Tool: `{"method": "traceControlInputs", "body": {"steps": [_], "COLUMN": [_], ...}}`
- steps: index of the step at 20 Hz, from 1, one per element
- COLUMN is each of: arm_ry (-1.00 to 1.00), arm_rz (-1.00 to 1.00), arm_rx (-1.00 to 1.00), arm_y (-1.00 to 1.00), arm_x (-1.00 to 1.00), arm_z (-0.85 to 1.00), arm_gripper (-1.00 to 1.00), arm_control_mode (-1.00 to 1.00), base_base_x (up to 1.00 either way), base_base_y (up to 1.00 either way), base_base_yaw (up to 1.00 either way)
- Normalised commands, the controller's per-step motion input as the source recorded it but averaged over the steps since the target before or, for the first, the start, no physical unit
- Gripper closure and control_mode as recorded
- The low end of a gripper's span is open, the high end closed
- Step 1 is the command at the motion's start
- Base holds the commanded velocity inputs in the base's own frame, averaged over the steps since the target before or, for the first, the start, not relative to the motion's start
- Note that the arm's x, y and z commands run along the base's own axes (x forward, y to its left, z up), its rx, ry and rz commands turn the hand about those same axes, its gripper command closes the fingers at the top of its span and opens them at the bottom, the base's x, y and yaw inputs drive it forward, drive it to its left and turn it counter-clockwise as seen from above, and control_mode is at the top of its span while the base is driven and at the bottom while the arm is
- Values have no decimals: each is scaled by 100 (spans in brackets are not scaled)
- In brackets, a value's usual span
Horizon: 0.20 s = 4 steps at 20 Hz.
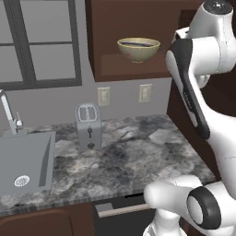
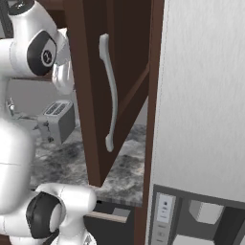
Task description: Pick up the bowls on the counter and stack them on top of one another in the open cabinet. Place the smaller bowl on top of the larger bowl.
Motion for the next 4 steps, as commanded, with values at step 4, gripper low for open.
{"method": "traceControlInputs", "body": {"steps": [4], "arm_ry": [-37], "arm_rz": [0], "arm_rx": [0], "arm_y": [-7], "arm_x": [-93], "arm_z": [0], "arm_gripper": [-100], "arm_control_mode": [-100], "base_base_x": [0], "base_base_y": [0], "base_base_yaw": [0]}}
